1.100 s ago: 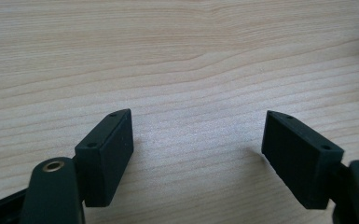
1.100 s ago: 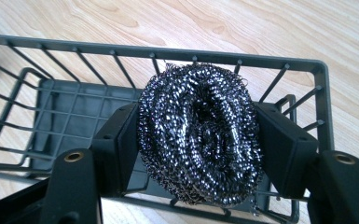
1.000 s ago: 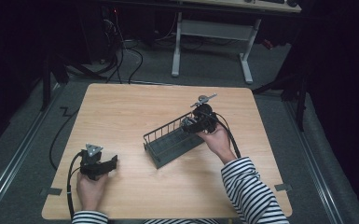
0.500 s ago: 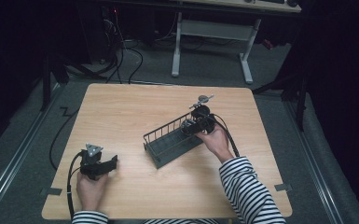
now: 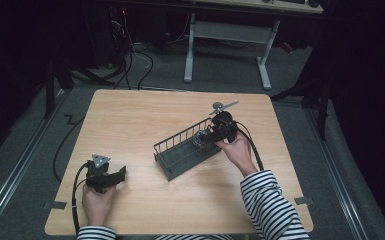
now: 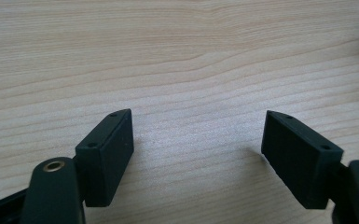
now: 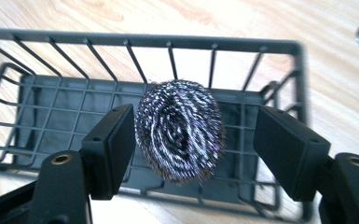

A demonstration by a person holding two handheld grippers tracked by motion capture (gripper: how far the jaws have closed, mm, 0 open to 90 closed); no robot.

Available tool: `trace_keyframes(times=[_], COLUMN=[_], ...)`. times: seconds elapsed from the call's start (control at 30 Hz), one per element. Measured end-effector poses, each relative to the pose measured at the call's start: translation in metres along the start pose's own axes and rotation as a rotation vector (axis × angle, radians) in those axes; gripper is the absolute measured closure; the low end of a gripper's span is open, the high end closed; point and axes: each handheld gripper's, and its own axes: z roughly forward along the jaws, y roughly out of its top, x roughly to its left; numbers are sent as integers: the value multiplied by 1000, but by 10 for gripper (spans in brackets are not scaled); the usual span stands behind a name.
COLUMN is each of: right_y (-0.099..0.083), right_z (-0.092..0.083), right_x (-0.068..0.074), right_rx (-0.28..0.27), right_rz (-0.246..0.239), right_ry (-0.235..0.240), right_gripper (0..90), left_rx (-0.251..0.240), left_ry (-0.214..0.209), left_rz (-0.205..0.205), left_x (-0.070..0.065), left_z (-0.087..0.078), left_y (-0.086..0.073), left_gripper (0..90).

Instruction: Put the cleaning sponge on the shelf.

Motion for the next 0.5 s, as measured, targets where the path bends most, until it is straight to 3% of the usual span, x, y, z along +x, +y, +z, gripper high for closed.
trace_keyframes(times=[0.1, 0.5], right_y=[-10, -38], right_z=[-17, -49], right_x=[-8, -21], right_rx=[-51, -111], right_rz=[24, 27], right_ry=[6, -27], right_gripper=[318, 342], left_rx=[0, 0], left_ry=[1, 4], left_rz=[1, 4], left_x=[0, -1], left_z=[0, 0], left_y=[0, 0], left_gripper=[257, 258])
